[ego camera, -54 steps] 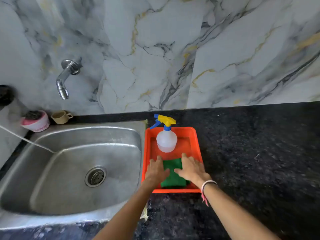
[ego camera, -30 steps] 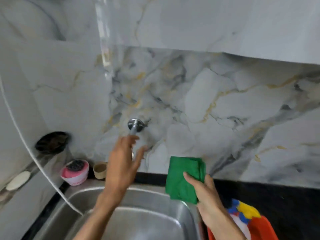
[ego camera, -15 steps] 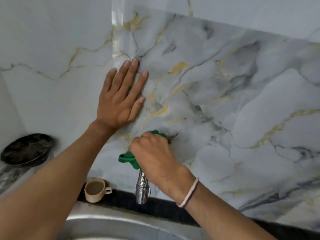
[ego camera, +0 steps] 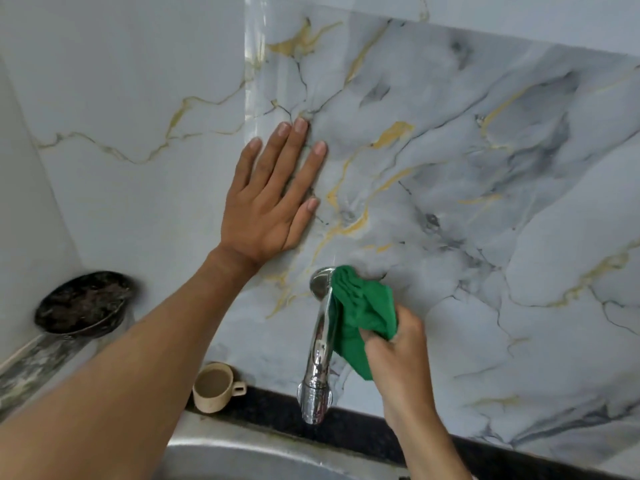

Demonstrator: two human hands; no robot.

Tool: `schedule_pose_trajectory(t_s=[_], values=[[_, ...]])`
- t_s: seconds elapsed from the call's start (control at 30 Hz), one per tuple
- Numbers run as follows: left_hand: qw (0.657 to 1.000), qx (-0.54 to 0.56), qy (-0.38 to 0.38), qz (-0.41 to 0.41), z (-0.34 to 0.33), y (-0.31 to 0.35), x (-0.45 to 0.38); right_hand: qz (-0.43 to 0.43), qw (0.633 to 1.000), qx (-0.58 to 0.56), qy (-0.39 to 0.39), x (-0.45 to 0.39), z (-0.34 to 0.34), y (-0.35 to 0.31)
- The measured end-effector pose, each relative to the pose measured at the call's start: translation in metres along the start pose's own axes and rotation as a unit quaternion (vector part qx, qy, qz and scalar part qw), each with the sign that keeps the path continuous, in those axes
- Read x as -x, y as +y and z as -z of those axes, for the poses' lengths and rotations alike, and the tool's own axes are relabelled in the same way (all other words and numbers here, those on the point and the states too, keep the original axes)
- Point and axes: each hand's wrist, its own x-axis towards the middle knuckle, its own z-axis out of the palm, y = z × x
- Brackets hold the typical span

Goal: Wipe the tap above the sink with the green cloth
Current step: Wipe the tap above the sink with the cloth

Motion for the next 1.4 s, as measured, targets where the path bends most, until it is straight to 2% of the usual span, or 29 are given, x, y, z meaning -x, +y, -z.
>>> schedule_pose_trajectory(t_s=[0.07, 0.1, 0.17, 0.2, 0.27, 0.3, 0.43, 0.53, 0.6, 0.67, 0.7, 0.73, 0.77, 0.8, 0.83, 0.87, 0.9, 0.93, 0.97, 1.0, 1.03, 1.07, 1.13, 1.2, 1.3, 1.4], values=[[1.0, -0.006, 0.002, 0.001, -0.002, 0.0, 0.0, -0.149, 0.975, -0.161, -0.014, -0.002, 0.007, 0.014], [1.0, -0.009, 0.002, 0.001, -0.002, 0.0, -0.001, -0.233, 0.942, -0.24, -0.019, -0.001, 0.007, 0.022], [1.0, -0.014, 0.006, -0.001, -0.004, 0.001, -0.001, -0.382, 0.847, -0.366, -0.053, 0.008, -0.003, 0.034], [1.0, -0.015, 0.007, -0.003, -0.005, 0.0, -0.001, -0.427, 0.793, -0.425, -0.092, 0.013, -0.013, 0.036], [1.0, -0.02, 0.006, -0.004, -0.005, -0.001, -0.001, -0.463, 0.703, -0.517, -0.155, 0.018, -0.035, 0.039], [1.0, -0.022, 0.006, -0.004, -0.005, -0.001, 0.0, -0.461, 0.678, -0.547, -0.169, 0.016, -0.045, 0.037], [1.0, -0.017, 0.008, -0.011, -0.004, -0.001, 0.0, -0.402, 0.622, -0.65, -0.171, 0.0, -0.062, 0.033], [1.0, -0.018, 0.011, -0.01, -0.003, -0.002, 0.0, -0.382, 0.629, -0.655, -0.172, 0.005, -0.054, 0.045], [1.0, -0.017, 0.012, -0.01, -0.002, -0.001, -0.001, -0.368, 0.652, -0.641, -0.168, 0.014, -0.045, 0.047], [1.0, -0.014, 0.011, -0.011, -0.002, -0.001, -0.001, -0.362, 0.675, -0.632, -0.119, 0.025, -0.032, 0.046], [1.0, -0.015, 0.01, -0.01, -0.003, -0.001, -0.001, -0.337, 0.689, -0.638, -0.065, 0.028, -0.024, 0.044], [1.0, -0.017, 0.008, -0.008, -0.003, -0.002, -0.001, -0.296, 0.72, -0.628, -0.001, 0.028, -0.015, 0.041], [1.0, -0.021, 0.007, -0.007, -0.004, -0.001, 0.0, -0.24, 0.775, -0.582, 0.062, 0.027, -0.005, 0.035], [1.0, -0.023, 0.006, -0.007, -0.004, -0.001, 0.0, -0.174, 0.844, -0.494, 0.113, 0.023, 0.004, 0.026], [1.0, -0.024, 0.004, -0.008, -0.004, -0.001, 0.0, -0.107, 0.912, -0.377, 0.119, 0.017, 0.009, 0.012], [1.0, -0.023, 0.001, -0.007, -0.003, -0.001, 0.0, -0.035, 0.969, -0.233, 0.079, 0.011, 0.01, -0.002], [1.0, -0.022, -0.001, -0.006, -0.003, -0.001, 0.0, 0.028, 0.996, -0.082, 0.003, 0.006, 0.006, -0.014], [1.0, -0.021, -0.003, -0.005, -0.003, -0.001, 0.0, 0.07, 0.992, 0.061, -0.084, 0.004, 0.0, -0.025], [1.0, -0.02, -0.004, -0.004, -0.002, -0.001, 0.0, 0.098, 0.964, 0.187, -0.16, 0.003, -0.005, -0.032], [1.0, -0.019, -0.005, -0.004, -0.002, -0.001, 0.0, 0.103, 0.938, 0.262, -0.203, 0.001, -0.008, -0.035], [1.0, -0.019, -0.004, -0.005, -0.003, -0.001, 0.0, 0.082, 0.934, 0.27, -0.217, -0.003, -0.009, -0.04], [1.0, -0.021, -0.002, -0.005, -0.003, -0.001, -0.001, 0.062, 0.945, 0.25, -0.204, -0.007, -0.008, -0.046], [1.0, -0.016, 0.002, -0.003, -0.002, 0.0, -0.002, 0.063, 0.962, 0.24, -0.119, -0.015, -0.015, -0.05], [1.0, -0.01, 0.003, 0.001, -0.001, 0.0, -0.003, 0.086, 0.943, 0.319, -0.045, -0.019, -0.033, -0.049], [1.0, -0.015, -0.001, -0.001, 0.0, 0.0, -0.002, 0.077, 0.933, 0.35, -0.037, -0.006, -0.058, -0.044], [1.0, -0.021, -0.004, -0.001, 0.0, 0.001, -0.004, 0.135, 0.912, 0.386, -0.018, 0.016, -0.063, -0.036]])
